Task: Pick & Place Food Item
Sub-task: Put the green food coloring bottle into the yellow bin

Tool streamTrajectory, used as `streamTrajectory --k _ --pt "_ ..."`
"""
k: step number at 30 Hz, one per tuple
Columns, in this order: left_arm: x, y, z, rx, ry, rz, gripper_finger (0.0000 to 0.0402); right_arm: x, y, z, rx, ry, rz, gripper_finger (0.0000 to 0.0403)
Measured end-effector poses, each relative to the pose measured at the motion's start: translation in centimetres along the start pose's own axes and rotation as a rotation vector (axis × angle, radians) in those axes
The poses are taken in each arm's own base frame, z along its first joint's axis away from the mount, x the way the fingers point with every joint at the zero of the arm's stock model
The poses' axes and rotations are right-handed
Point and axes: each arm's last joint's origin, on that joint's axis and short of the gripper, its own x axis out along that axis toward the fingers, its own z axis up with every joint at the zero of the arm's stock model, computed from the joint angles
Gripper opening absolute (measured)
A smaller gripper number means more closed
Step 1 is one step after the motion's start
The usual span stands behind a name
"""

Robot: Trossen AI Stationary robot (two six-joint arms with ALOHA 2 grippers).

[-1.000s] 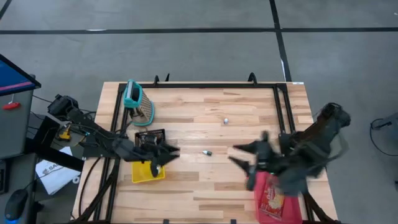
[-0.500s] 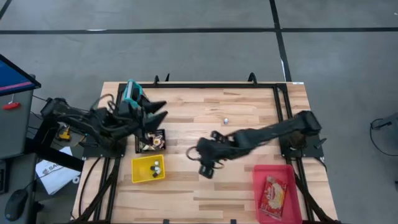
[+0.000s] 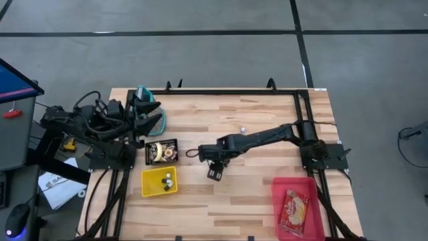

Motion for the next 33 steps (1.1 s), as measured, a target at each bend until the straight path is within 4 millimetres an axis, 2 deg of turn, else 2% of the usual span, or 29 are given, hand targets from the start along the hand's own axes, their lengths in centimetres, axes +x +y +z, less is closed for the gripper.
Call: streamTrajectory --k 7,12,16,24,33 --pt "-0.8 0.6 0.7 -0.03 -0.005 0.0 0.0219 -0.1 -2.4 0.1 0.05 0.081 -0.046 0.0201" --pt "-0.7 0.6 0.6 -0.065 -0.002 0.0 0.0219 -0.1 -3.3 -0.2 0.049 0.147 -0.056 0.0222" --pt "-0.6 0.4 0.4 -0.103 0.005 0.0 0.0217 0.1 -2.8 -0.6 0.011 0.153 -0.052 0.0222" --pt "-0.2 0.1 0.0 -0.179 0.015 -0.009 0.0214 2.4 -2.8 -2.4 0.03 0.189 -0.064 0.0222" --pt "0.3 -0.3 -0.2 -0.228 -0.005 -0.018 0.021 2.7 -1.9 -2.1 0.035 0.123 -0.029 0.0223"
